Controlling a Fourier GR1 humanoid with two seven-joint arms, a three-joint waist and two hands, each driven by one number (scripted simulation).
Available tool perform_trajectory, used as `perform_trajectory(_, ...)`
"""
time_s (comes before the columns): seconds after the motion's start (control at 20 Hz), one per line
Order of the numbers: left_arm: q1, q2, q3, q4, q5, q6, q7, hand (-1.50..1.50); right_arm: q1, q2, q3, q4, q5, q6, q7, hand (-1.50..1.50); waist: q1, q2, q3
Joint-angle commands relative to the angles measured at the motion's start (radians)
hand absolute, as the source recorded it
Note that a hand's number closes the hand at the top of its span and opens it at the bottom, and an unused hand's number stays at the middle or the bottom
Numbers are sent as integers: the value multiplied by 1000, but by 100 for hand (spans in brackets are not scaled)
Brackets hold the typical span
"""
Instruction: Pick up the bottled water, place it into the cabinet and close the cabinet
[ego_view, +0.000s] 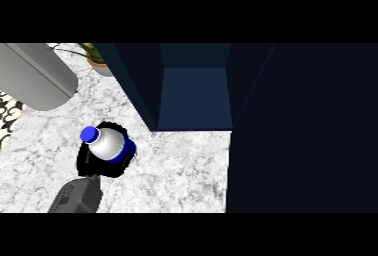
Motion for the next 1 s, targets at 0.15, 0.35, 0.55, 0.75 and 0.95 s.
perform_trajectory(0.15, -40, -111, -94, -197, -45, 199, 177, 150, 38, 1, -1, -199, -88, -46, 79, -150, 3, 0, 0)
perform_trajectory(0.35, -61, -114, -140, -205, -68, 271, 157, 150, 52, 25, 13, -227, -62, -61, 76, -150, -5, 3, -1)
perform_trajectory(0.55, -147, -114, -277, -241, -8, 467, 227, 150, 36, -40, -65, -136, -158, -9, 39, -150, -16, 2, -1)
perform_trajectory(0.75, -184, -114, -299, -241, -30, 552, 258, 150, 56, -18, -24, -176, -113, -7, 40, -150, -20, 4, -1)
perform_trajectory(0.95, -225, -113, -313, -254, -101, 646, 342, 150, 71, -30, -43, -164, -152, -6, 28, -150, -25, 3, -1)
